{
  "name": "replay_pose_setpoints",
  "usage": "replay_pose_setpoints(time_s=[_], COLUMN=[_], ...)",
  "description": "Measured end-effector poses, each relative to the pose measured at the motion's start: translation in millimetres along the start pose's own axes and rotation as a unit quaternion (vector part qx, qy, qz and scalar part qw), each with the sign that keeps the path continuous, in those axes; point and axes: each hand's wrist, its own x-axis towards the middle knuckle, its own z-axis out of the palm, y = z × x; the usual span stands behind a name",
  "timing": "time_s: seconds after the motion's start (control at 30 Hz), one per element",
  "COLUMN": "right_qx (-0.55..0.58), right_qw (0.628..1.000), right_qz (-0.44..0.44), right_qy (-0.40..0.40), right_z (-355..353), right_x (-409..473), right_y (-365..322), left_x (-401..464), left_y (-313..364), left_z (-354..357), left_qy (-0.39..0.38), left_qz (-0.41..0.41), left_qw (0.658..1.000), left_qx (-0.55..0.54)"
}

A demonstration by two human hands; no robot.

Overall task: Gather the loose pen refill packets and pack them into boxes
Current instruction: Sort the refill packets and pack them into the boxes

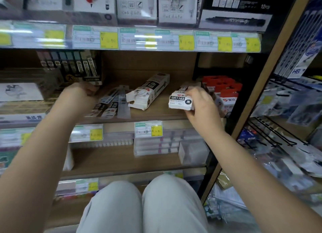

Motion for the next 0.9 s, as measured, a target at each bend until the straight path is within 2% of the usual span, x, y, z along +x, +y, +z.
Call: replay_pose_setpoints(time_s=[0.07,0.13,0.23,0.33,0.67,0.8,0.9], right_qx=[-0.009,-0.017,-0.019,-0.017,0.030,0.026,0.029], right_qw=[1.000,0.999,0.995,0.995,0.994,0.992,0.991], right_qz=[0.010,0.025,0.059,0.054,0.072,0.080,0.089], right_qy=[-0.019,-0.040,-0.080,-0.076,-0.079,-0.096,-0.100], right_z=[6,11,21,31,25,25,25], right_x=[3,9,12,11,18,19,19], right_y=[0,1,2,3,8,6,6], left_x=[9,16,20,21,42,45,50], left_y=[-12,-21,-28,-25,-32,-38,-41], left_z=[3,8,20,24,23,24,21], left_qy=[-0.018,-0.052,-0.093,-0.107,-0.070,-0.117,-0.110], left_qz=[-0.035,-0.064,-0.068,-0.057,-0.078,-0.086,-0.057], left_qw=[0.999,0.993,0.981,0.975,0.973,0.967,0.966], left_qx=[0.016,0.080,0.153,0.188,0.207,0.210,0.229])
